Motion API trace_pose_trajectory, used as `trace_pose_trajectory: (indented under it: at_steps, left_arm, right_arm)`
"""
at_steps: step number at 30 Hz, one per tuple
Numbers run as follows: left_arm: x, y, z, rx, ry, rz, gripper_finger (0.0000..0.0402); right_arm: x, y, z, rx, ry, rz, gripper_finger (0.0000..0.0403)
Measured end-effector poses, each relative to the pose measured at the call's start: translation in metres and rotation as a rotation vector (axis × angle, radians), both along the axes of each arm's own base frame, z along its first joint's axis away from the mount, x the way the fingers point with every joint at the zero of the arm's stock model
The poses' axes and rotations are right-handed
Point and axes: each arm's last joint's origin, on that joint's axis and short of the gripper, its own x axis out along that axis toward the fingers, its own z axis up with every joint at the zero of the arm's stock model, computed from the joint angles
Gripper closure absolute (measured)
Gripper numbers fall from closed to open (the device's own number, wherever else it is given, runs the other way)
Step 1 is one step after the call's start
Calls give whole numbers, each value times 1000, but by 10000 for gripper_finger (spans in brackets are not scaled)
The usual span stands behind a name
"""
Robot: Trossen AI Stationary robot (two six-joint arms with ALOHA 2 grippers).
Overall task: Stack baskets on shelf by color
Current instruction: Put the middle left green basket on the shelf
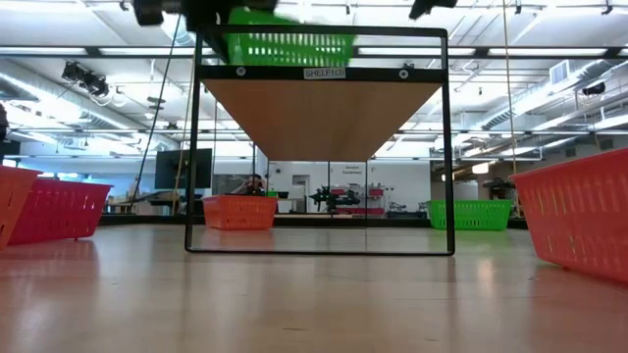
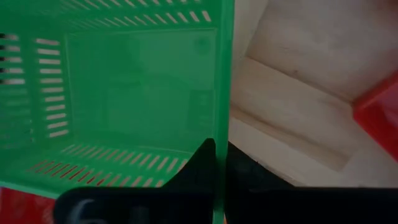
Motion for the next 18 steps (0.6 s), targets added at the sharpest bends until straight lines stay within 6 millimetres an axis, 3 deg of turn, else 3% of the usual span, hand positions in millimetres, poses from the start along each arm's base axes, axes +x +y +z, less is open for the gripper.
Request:
trace_pose_trajectory:
  at_steps: [7,18]
  left_arm:
    - [22,-8,-17,-12,6,-79,391]
    - [26,-37,-14,-53,-56,-193,390]
  right_arm:
    - [3,22,0,-42,16,109,182]
    - [3,19,0,-94,27,81,183]
